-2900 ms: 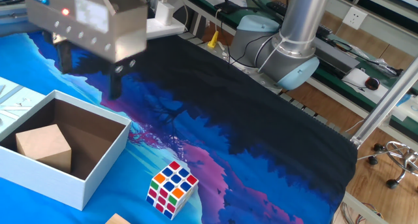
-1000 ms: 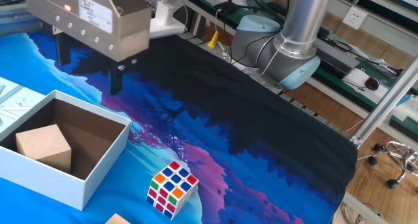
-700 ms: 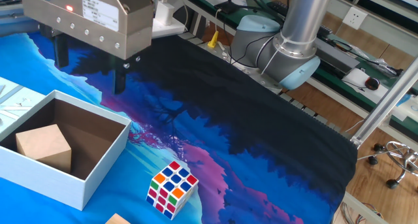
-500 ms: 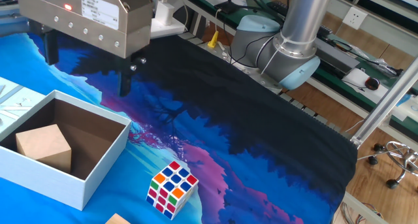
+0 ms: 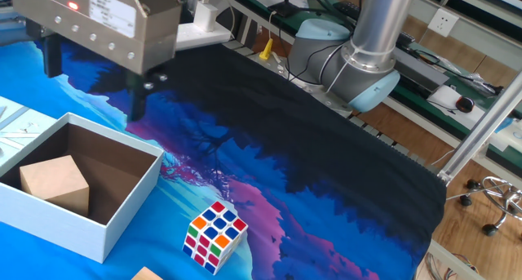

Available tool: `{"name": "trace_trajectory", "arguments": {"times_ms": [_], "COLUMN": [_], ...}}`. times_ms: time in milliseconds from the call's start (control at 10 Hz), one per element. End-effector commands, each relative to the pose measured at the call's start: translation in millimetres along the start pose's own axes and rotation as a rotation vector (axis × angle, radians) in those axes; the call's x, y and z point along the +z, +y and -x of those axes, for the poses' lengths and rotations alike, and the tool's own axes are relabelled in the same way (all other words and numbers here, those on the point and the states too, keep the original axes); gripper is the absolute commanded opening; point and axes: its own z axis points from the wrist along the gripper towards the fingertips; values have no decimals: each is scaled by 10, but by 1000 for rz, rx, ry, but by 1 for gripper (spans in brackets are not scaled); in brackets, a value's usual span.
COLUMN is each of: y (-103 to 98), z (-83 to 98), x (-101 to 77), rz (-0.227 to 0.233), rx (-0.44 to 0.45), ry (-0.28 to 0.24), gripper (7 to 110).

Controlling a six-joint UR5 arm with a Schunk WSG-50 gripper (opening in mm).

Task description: Take everything out of the gift box

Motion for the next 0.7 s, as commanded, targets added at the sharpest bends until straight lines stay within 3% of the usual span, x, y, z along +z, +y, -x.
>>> {"name": "trace_trajectory", "arguments": {"times_ms": [0, 600], "y": [-34, -95], "z": [76, 87], "x": [-12, 17], "rz": [-17, -31], "rx": [44, 93], "ry": [-28, -27], "gripper": [66, 66]}}
